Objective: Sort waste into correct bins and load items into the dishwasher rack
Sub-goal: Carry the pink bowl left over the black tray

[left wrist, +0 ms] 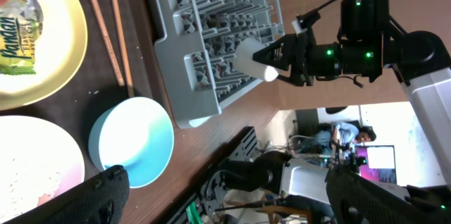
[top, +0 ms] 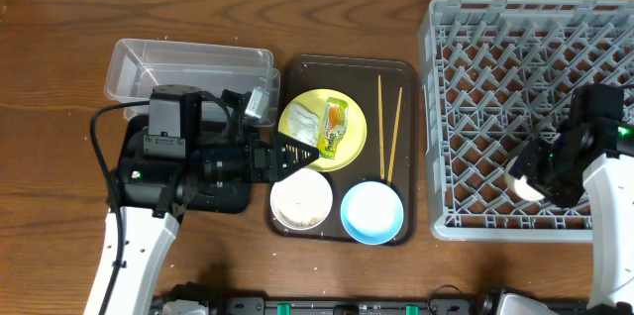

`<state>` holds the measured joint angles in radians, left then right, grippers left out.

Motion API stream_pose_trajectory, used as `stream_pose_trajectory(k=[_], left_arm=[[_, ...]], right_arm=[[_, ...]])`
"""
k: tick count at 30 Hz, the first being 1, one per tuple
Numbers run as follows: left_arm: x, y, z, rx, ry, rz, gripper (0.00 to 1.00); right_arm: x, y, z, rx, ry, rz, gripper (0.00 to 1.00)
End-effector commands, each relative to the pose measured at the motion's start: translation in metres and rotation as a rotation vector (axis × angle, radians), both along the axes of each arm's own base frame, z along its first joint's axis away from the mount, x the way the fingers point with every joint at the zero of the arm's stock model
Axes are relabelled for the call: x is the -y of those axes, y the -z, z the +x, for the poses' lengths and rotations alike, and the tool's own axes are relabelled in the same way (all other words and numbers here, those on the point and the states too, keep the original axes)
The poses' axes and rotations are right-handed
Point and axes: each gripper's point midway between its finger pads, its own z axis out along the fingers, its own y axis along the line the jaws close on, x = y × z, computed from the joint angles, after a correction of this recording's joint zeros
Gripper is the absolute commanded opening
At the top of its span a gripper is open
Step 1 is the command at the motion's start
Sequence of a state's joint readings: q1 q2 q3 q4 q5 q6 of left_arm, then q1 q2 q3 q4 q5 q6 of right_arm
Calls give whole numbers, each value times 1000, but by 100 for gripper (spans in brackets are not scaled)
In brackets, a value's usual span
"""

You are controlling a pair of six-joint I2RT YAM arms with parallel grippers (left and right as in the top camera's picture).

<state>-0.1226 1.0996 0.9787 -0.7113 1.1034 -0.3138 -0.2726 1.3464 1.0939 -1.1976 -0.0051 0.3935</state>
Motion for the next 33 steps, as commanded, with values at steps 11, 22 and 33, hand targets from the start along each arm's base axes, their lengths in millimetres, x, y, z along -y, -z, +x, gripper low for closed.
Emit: stream_pose_trajectory(k=[11,22,33], left_arm=[[6,9,-5,57,36,80,89],[4,102,-2,143,-12,768,84],[35,182,-7,-18,46,949,67]], right_arm=[[-29,-20,19,141,-115,155,86],[-128,-136,41,745,-608,401,83],[-153,-144,32,768,-716,377,84]])
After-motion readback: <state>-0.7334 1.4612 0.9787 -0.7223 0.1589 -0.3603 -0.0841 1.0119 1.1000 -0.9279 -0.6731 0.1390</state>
